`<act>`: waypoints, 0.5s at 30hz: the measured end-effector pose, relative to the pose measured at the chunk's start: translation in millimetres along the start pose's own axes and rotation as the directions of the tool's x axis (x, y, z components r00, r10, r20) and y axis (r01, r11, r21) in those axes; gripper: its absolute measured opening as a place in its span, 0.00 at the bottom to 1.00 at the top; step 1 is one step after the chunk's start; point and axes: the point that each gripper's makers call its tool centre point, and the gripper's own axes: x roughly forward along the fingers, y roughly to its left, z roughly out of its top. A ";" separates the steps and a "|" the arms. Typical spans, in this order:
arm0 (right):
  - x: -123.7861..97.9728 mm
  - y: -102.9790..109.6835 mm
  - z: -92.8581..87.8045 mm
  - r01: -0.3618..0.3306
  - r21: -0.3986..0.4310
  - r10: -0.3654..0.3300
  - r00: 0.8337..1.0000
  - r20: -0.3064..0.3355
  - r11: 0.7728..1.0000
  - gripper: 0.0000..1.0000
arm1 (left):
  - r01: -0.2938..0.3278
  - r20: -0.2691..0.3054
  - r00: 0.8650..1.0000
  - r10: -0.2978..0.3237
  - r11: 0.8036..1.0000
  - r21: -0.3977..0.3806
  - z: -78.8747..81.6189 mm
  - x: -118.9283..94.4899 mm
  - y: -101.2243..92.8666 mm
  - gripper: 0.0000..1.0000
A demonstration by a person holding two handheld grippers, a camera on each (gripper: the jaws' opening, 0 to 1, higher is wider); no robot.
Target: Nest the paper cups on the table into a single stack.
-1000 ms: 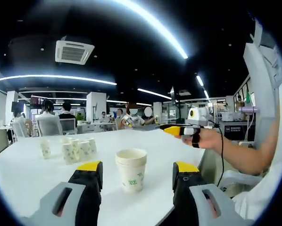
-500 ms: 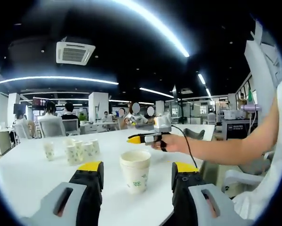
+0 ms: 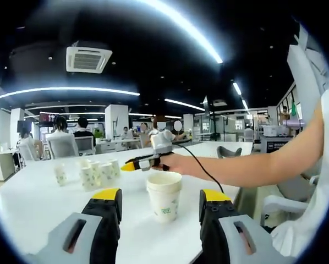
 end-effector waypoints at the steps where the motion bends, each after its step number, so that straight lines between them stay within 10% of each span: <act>1: 9.9 0.8 3.0 0.000 -0.017 -0.001 1.000 -0.011 1.000 0.55 | -0.002 0.001 1.000 0.002 1.000 0.000 -0.1 -0.6 1.6 0.60; 15: 62.9 -3.2 4.6 0.025 -0.096 -0.037 0.991 -0.131 0.995 0.51 | -0.026 0.008 1.000 0.026 1.000 -0.012 -1.6 -4.5 18.6 0.58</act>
